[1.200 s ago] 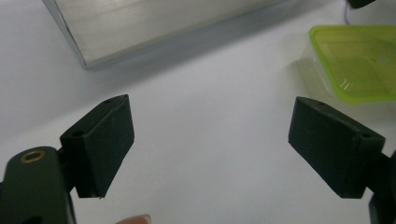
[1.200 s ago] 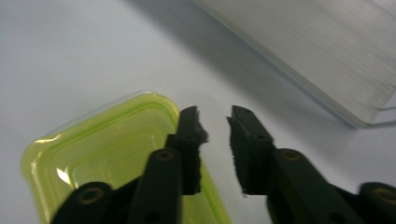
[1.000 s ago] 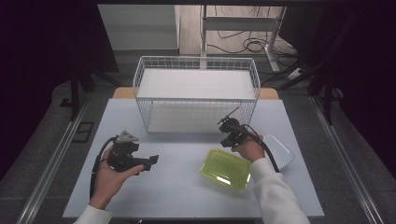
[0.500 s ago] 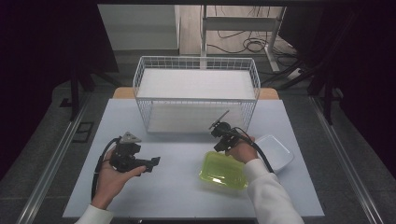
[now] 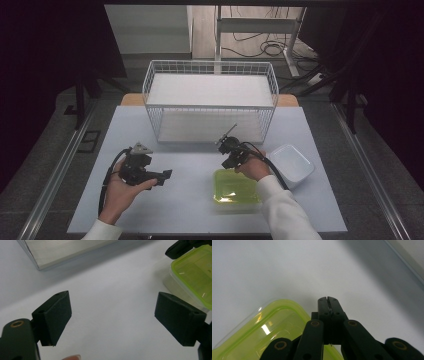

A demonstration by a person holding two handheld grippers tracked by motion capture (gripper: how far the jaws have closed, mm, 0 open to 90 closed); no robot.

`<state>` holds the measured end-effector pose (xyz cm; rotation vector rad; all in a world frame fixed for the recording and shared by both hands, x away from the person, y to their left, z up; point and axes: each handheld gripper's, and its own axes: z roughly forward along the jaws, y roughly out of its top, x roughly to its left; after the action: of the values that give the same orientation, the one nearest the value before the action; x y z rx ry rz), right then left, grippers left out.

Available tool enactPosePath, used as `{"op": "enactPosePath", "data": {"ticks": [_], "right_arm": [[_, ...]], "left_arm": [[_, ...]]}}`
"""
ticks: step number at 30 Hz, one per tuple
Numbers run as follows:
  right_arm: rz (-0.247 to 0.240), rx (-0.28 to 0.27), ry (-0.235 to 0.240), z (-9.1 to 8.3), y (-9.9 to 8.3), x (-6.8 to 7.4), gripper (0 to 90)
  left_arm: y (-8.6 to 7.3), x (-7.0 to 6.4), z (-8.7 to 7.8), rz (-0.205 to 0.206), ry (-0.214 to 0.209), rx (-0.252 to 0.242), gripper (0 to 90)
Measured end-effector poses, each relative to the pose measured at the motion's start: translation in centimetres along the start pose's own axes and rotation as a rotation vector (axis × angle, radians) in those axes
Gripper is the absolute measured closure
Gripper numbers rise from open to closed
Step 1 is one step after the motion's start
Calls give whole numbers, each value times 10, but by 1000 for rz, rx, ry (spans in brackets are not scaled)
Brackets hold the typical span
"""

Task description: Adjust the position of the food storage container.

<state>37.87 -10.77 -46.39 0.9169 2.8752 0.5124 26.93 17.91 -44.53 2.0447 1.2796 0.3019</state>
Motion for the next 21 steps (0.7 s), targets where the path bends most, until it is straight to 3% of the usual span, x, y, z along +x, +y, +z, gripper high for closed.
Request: {"op": "enactPosePath", "data": {"ticks": [2,5,7,8,9,16,20,21], "right_arm": [[20,-50,-21,-16,-7,-1,888],[34,-83,-36,-29,-18,-3,888],[63,-113,-74,-44,-42,-5,888],[63,-113,-74,-44,-42,-5,888],[74,-118,-101,-50,-60,-5,888],[177,-136,-139,-65,-112,-11,888],[198,-146,-161,-65,-126,-10,888],[201,-128,-168,-60,-133,-9,888]], "left_arm": [[-1,2,1,-4,3,3,136],[-1,3,1,-7,2,6,136],[-2,3,1,-11,2,6,136],[-2,2,2,-11,2,6,136],[-2,2,2,-10,2,9,137],[-2,-3,7,5,-6,24,136],[-2,-3,8,8,-5,32,136],[-3,-3,10,8,-3,34,136]]}}
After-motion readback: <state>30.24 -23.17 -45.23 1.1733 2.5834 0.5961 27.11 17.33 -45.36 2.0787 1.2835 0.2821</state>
